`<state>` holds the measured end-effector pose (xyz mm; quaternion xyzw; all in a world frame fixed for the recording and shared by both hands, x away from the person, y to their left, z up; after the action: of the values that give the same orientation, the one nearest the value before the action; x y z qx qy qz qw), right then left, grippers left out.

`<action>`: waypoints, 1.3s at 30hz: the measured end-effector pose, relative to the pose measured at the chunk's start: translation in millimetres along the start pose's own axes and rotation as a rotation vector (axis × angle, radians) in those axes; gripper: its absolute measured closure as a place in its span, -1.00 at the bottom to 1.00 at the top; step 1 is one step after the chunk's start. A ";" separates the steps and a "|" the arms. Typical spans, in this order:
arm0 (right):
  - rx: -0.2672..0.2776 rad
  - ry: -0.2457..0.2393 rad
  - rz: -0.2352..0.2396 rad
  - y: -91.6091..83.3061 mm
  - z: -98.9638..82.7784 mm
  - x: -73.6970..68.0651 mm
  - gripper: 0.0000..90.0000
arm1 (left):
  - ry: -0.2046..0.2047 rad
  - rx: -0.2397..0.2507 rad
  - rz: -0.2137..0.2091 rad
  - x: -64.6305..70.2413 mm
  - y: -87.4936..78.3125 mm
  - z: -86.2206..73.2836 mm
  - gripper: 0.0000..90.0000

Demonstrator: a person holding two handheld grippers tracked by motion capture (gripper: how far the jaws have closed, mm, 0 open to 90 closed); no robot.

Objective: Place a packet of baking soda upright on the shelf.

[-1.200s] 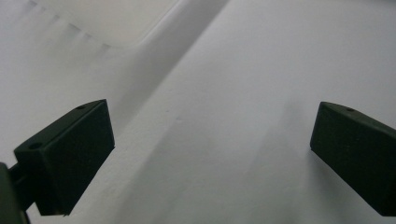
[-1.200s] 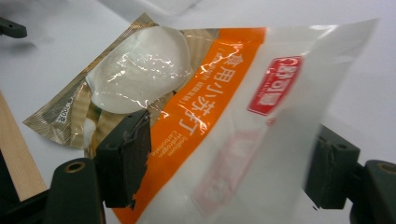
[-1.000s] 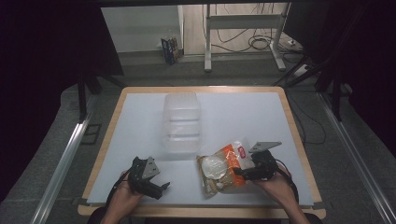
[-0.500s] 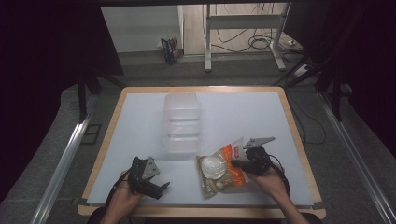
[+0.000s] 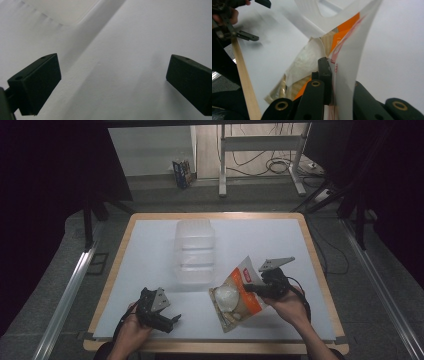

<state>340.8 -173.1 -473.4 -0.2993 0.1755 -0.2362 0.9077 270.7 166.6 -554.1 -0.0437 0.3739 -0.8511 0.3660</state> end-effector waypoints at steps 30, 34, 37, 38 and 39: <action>0.011 -0.121 -0.113 -19.8 65.4 8.0 0.97 | -0.071 0.085 -0.060 -5.5 -7.1 2.3 -1.00; 0.015 -0.114 -0.119 -18.5 72.4 14.1 0.97 | -0.075 0.088 -0.066 -6.2 -7.8 2.2 -1.00; 0.015 -0.109 -0.125 -17.7 77.1 18.3 0.97 | -0.069 0.084 -0.065 -5.7 -7.4 2.2 -1.00; 0.015 -0.110 -0.129 -17.4 79.3 19.9 0.97 | -0.069 0.084 -0.065 -5.7 -7.4 2.3 -1.00; 0.014 -0.109 -0.130 -17.3 80.8 20.8 0.97 | -0.070 0.084 -0.066 -5.4 -7.4 2.4 -1.00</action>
<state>389.5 -159.3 -404.9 -0.3160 0.1041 -0.2792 0.9007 271.1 172.1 -546.3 -0.0702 0.3232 -0.8756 0.3521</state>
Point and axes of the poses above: each handheld gripper's, and its own axes: y roughly forward along the jaws, z roughly out of its top, x roughly to its right, the point moved 3 cm from there along y, roughly forward along the jaws, and after that the axes turned 4 degrees about x, right-handed, at the moved point
